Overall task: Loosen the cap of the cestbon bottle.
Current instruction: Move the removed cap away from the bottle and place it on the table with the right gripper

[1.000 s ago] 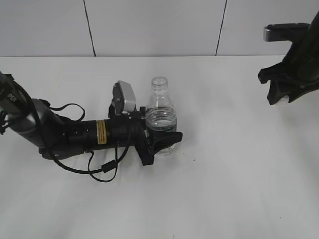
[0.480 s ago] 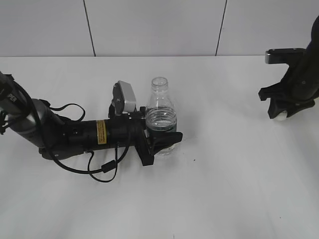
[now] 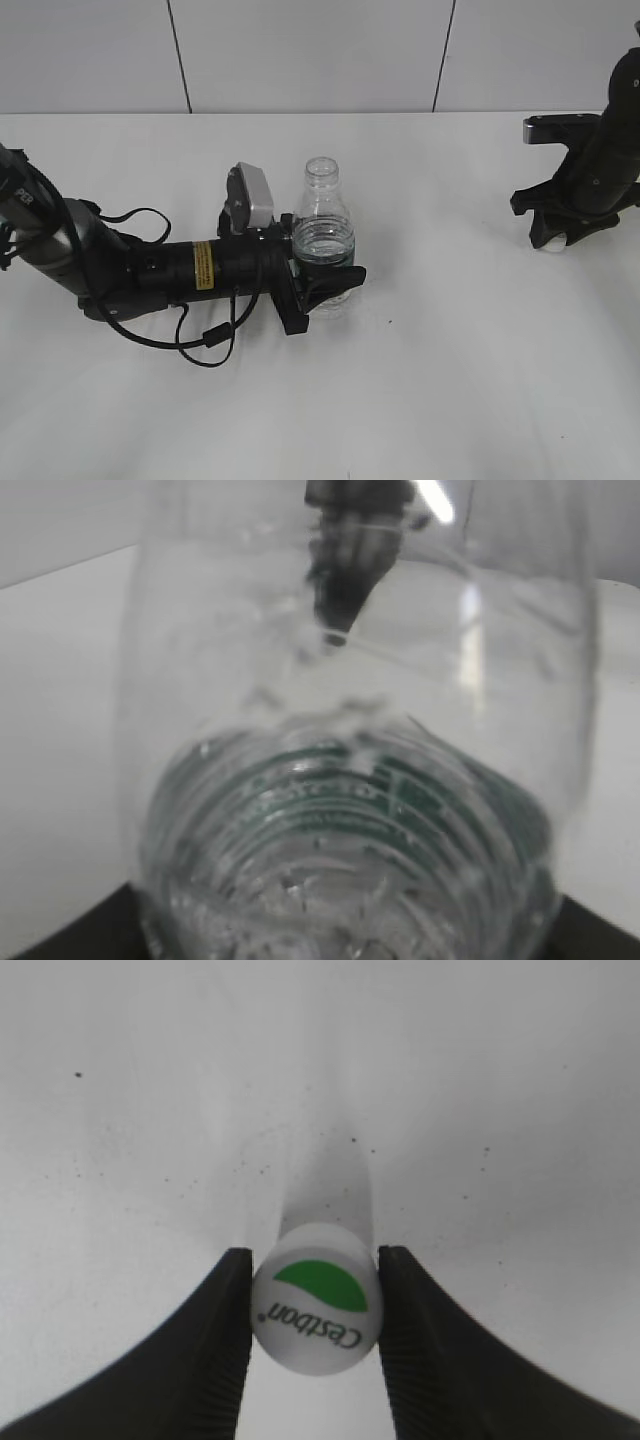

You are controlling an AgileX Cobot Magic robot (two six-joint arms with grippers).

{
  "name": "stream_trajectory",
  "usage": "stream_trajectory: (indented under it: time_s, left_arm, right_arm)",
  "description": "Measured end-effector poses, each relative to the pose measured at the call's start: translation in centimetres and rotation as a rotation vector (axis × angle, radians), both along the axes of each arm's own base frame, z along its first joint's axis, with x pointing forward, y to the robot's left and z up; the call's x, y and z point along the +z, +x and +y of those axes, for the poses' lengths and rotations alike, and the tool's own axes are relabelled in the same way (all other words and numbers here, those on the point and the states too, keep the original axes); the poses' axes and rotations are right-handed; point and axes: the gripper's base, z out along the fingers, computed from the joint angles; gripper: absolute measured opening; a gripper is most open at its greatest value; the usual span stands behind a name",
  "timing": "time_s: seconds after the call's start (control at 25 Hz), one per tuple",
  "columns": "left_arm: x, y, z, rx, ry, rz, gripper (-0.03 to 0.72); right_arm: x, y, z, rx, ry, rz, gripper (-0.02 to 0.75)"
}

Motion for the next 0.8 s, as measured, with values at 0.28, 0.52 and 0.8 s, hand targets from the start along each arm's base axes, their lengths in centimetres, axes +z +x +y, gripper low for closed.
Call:
stream_trajectory:
  time_s: [0.28, 0.52, 0.8]
  left_arm:
    - [0.0, 0.0, 0.0, 0.0, 0.0, -0.001, 0.4]
    - [0.0, 0.0, 0.0, 0.0, 0.0, -0.001, 0.4]
    - [0.0, 0.0, 0.0, 0.0, 0.0, -0.001, 0.4]
  right_arm:
    - [0.01, 0.03, 0.01, -0.001, 0.001, -0.003, 0.296]
    - [0.01, 0.02, 0.02, -0.001, 0.002, -0.002, 0.404]
    - [-0.06, -0.3, 0.02, 0.001, 0.002, 0.034, 0.421]
